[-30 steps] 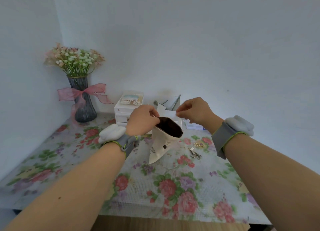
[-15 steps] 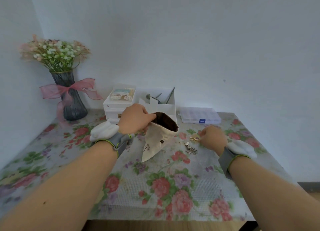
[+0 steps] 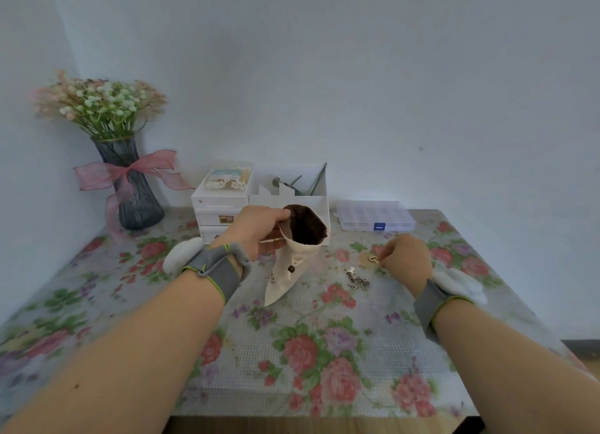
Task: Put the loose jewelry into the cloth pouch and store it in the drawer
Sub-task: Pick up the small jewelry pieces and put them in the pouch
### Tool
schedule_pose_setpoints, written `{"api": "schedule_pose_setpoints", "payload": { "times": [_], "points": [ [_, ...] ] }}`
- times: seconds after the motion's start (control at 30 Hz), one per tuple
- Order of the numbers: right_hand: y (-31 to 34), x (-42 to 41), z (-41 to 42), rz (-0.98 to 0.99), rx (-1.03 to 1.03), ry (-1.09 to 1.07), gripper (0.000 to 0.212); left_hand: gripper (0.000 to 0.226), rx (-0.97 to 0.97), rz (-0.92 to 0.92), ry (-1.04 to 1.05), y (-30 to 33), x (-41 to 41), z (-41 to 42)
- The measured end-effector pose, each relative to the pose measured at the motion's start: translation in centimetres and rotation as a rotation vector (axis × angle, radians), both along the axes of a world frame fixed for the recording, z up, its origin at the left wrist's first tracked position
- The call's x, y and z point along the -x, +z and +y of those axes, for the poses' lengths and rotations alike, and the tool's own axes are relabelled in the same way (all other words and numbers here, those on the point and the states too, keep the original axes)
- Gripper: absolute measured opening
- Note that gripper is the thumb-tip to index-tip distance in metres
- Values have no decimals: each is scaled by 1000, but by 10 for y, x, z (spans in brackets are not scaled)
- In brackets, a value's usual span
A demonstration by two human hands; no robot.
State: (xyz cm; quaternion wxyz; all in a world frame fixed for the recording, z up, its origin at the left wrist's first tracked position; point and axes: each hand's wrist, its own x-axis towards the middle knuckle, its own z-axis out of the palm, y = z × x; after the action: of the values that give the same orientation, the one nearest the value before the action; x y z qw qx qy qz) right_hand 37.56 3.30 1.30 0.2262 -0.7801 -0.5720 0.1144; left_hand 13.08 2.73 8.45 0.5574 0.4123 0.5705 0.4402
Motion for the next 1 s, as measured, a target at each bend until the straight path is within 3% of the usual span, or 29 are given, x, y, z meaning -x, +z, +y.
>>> {"api": "schedule_pose_setpoints", "payload": {
  "times": [0.17,0.3,0.5,0.73,1.0],
  "points": [
    [21,3,-2,60,-68,14,17,10,-26,-3,5,-3,2,-2],
    [64,22,-2,327,-224,24,13,13,-47,-16,25,-2,1,-4],
    [128,73,-11,614,-319,252,16,17,-64,-49,63,-2,1,-5],
    [133,115,-19,506,-233,407,18,6,-46,-131,96,-5,5,-3],
    [103,99,-13,430,-227,340,6,12,-42,-145,92,-12,10,1]
  ]
}}
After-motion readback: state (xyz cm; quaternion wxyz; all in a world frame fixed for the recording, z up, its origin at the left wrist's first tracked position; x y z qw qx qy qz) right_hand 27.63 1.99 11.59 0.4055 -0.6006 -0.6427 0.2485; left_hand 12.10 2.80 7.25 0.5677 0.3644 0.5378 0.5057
